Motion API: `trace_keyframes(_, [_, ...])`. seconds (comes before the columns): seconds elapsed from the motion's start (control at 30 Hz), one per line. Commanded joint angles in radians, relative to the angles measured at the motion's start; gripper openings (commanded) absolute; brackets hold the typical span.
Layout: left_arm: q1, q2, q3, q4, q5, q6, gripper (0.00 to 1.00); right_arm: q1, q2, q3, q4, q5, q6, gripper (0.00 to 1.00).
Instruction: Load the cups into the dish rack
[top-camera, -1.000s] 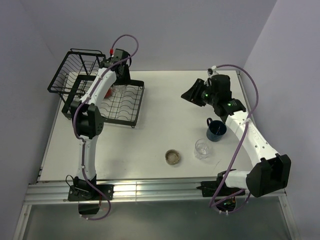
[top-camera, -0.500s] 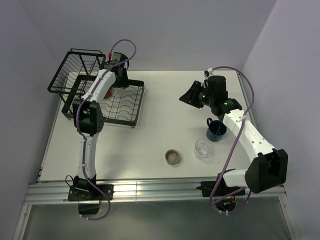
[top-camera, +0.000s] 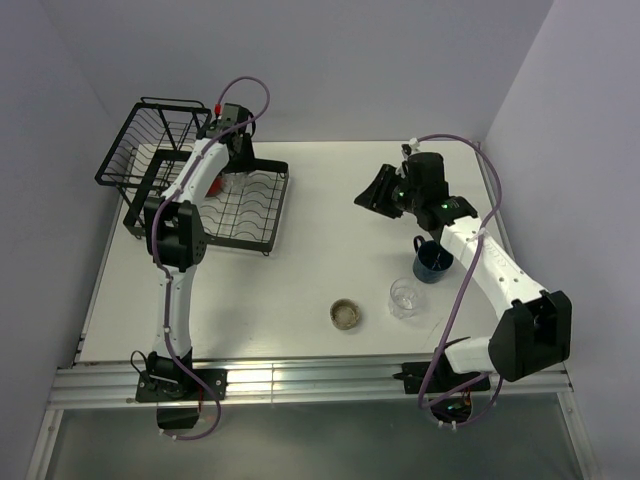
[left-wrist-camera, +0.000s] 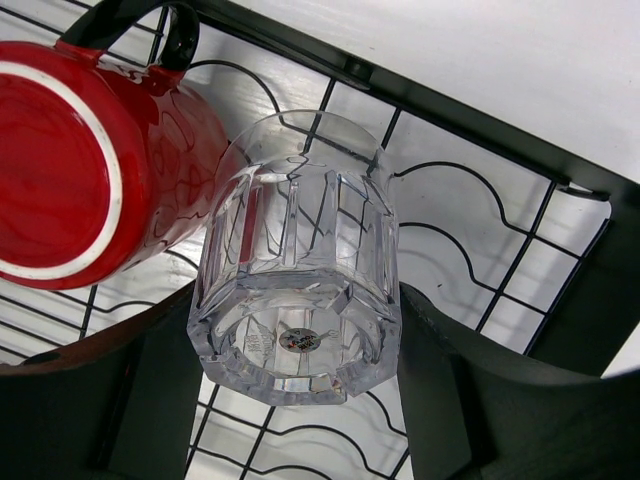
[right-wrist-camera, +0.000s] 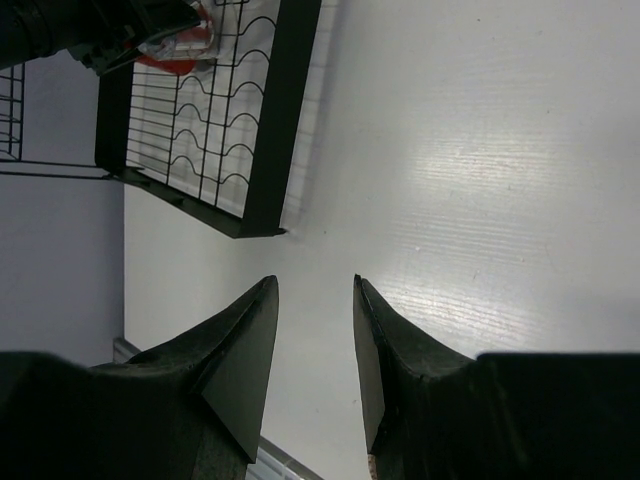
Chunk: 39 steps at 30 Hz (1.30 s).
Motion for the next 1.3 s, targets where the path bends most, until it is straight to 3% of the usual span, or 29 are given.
trace_keyframes(0.0, [0.0, 0.005, -0.004, 0.059, 0.0, 0.02, 0.62, 0.009, 0.007, 0.015, 0.031, 0.022, -0.015, 0.43])
trace_keyframes(0.2, [-0.004, 0.0, -0.02, 0.073, -0.009, 0.021, 0.75, 0.011, 0.013, 0.016, 0.03, 0.024, -0.017, 0.43])
trace_keyframes(0.8, [-0.019, -0.025, -0.055, 0.105, -0.034, 0.023, 0.81, 0.016, 0.018, 0.031, 0.014, 0.041, -0.026, 0.43])
trace_keyframes(1.27, [-0.041, -0.178, -0.107, 0.119, -0.114, 0.012, 0.83, 0.036, -0.015, 0.088, -0.059, 0.133, -0.07, 0.43])
